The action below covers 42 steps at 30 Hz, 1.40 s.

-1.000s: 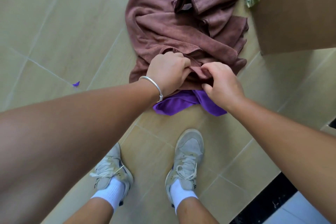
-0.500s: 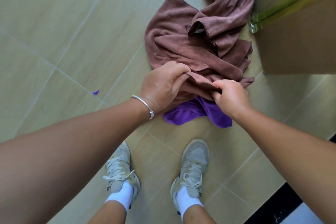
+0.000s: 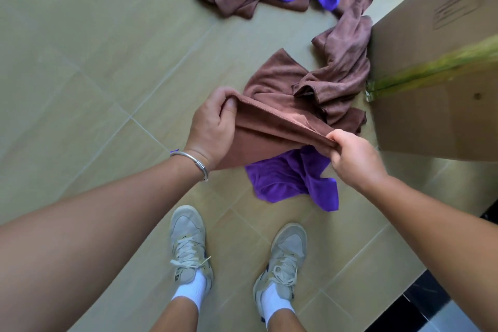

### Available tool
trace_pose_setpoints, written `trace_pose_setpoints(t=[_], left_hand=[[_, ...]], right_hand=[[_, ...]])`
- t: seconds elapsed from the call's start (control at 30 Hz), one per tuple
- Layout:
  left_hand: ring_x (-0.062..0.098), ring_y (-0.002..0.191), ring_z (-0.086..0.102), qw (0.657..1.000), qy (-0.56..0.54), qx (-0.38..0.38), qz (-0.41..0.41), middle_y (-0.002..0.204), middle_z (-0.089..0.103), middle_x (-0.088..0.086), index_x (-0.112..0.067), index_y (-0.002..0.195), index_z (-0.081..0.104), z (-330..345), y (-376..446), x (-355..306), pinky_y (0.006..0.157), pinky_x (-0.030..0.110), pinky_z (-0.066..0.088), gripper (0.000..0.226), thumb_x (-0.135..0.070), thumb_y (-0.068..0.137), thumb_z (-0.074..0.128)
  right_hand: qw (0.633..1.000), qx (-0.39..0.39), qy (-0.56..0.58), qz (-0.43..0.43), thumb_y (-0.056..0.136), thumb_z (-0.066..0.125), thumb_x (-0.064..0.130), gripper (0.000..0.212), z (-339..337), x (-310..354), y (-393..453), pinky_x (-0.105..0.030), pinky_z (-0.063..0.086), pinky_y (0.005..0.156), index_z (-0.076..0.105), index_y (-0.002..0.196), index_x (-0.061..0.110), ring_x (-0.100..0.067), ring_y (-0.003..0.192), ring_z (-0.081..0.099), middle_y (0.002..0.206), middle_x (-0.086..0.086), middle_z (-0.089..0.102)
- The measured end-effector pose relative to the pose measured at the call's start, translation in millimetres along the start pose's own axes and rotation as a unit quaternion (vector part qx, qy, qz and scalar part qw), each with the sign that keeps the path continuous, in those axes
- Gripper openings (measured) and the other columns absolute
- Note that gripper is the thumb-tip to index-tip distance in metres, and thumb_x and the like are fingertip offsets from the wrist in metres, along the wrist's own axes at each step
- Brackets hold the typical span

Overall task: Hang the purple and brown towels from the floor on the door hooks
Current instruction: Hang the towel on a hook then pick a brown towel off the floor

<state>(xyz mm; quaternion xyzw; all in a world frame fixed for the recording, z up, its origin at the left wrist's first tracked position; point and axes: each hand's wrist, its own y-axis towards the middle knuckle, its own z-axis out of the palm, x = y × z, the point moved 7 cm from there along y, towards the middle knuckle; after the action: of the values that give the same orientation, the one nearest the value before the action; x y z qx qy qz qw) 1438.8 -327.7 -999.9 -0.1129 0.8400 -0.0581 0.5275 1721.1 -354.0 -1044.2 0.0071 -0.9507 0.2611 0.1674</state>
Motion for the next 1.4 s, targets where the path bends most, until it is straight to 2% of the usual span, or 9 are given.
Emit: trace_pose_setpoints(t=[0.2, 0.47, 0.6, 0.73, 0.87, 1.0, 1.17, 1.27, 1.4], left_hand=[[-0.002, 0.072, 0.059, 0.997, -0.075, -0.015, -0.028, 0.073, 0.065, -0.022, -0.034, 0.080, 0.065, -51, 6, -28, 0.072, 0.014, 0.045, 0.005, -0.030, 0.082, 0.066], [-0.003, 0.063, 0.052, 0.989, -0.066, -0.129, 0.003, 0.069, 0.060, -0.017, -0.022, 0.083, 0.065, -166, 34, -91, 0.065, 0.016, 0.044, 0.013, -0.029, 0.091, 0.057], [0.007, 0.065, 0.050, 0.984, -0.059, -0.166, 0.018, 0.071, 0.059, -0.006, -0.019, 0.084, 0.063, -227, 49, -129, 0.066, 0.022, 0.043, 0.014, -0.027, 0.093, 0.055], [-0.005, 0.062, 0.048, 0.979, -0.036, -0.198, 0.027, 0.071, 0.057, -0.006, -0.013, 0.086, 0.062, -288, 56, -161, 0.063, 0.013, 0.040, 0.013, -0.019, 0.095, 0.055], [-0.006, 0.057, 0.048, 0.971, -0.027, -0.237, 0.017, 0.066, 0.053, -0.010, -0.010, 0.083, 0.059, -350, 52, -183, 0.059, 0.009, 0.037, 0.015, -0.016, 0.095, 0.054], [-0.005, 0.069, 0.056, 0.969, -0.040, -0.241, 0.023, 0.080, 0.064, -0.009, -0.017, 0.093, 0.062, -407, 44, -206, 0.069, 0.006, 0.042, 0.010, -0.010, 0.093, 0.055], [0.002, 0.069, 0.061, 0.974, -0.027, -0.226, 0.018, 0.073, 0.068, -0.008, -0.038, 0.084, 0.067, -473, 24, -235, 0.067, 0.011, 0.045, 0.015, -0.024, 0.083, 0.072], [-0.003, 0.066, 0.060, 0.969, 0.002, -0.247, 0.023, 0.070, 0.067, -0.018, -0.040, 0.072, 0.067, -516, 10, -255, 0.062, 0.005, 0.041, 0.018, -0.025, 0.078, 0.076], [0.006, 0.069, 0.060, 0.971, 0.048, -0.235, 0.014, 0.070, 0.067, -0.012, -0.037, 0.071, 0.065, -568, -9, -270, 0.063, 0.014, 0.044, 0.018, -0.025, 0.083, 0.071]], right_hand=[[0.999, 0.000, -0.036, 0.003, 0.087, 0.058, 0.027, 0.008, -57, 34, -1, -0.033, 0.044, 0.067, 0.063, 0.093, 0.028, -0.027, 0.089, 0.059, 0.091, 0.002, 0.064], [0.995, -0.100, 0.010, -0.022, 0.091, 0.053, 0.028, 0.006, -165, 118, 8, -0.032, 0.037, 0.061, 0.058, 0.089, 0.025, -0.032, 0.083, 0.058, 0.088, -0.002, 0.066], [0.990, -0.118, 0.041, -0.068, 0.092, 0.054, 0.026, 0.009, -215, 175, 8, -0.037, 0.047, 0.071, 0.060, 0.098, 0.026, -0.028, 0.087, 0.059, 0.094, 0.000, 0.067], [0.979, -0.164, 0.031, -0.118, 0.089, 0.061, 0.023, 0.009, -271, 234, 2, -0.032, 0.044, 0.071, 0.065, 0.098, 0.023, -0.024, 0.090, 0.061, 0.096, 0.002, 0.068], [0.967, -0.203, 0.000, -0.155, 0.082, 0.070, 0.028, 0.006, -328, 297, -11, -0.028, 0.039, 0.063, 0.066, 0.086, 0.025, -0.021, 0.079, 0.061, 0.082, 0.007, 0.066], [0.955, -0.233, -0.007, -0.181, 0.080, 0.074, 0.034, 0.010, -375, 355, -29, -0.026, 0.030, 0.059, 0.070, 0.080, 0.025, -0.017, 0.071, 0.056, 0.074, 0.009, 0.061], [0.940, -0.215, -0.037, -0.261, 0.089, 0.065, 0.022, 0.010, -412, 425, -53, -0.029, 0.035, 0.059, 0.071, 0.084, 0.016, -0.024, 0.072, 0.055, 0.073, 0.002, 0.059], [0.936, -0.192, -0.069, -0.288, 0.095, 0.055, 0.018, 0.015, -424, 462, -63, -0.030, 0.035, 0.062, 0.069, 0.093, 0.014, -0.027, 0.079, 0.055, 0.081, -0.003, 0.060], [0.936, -0.179, -0.084, -0.292, 0.093, 0.058, 0.024, 0.011, -442, 508, -77, -0.026, 0.030, 0.064, 0.068, 0.094, 0.018, -0.024, 0.081, 0.056, 0.086, 0.000, 0.062]])
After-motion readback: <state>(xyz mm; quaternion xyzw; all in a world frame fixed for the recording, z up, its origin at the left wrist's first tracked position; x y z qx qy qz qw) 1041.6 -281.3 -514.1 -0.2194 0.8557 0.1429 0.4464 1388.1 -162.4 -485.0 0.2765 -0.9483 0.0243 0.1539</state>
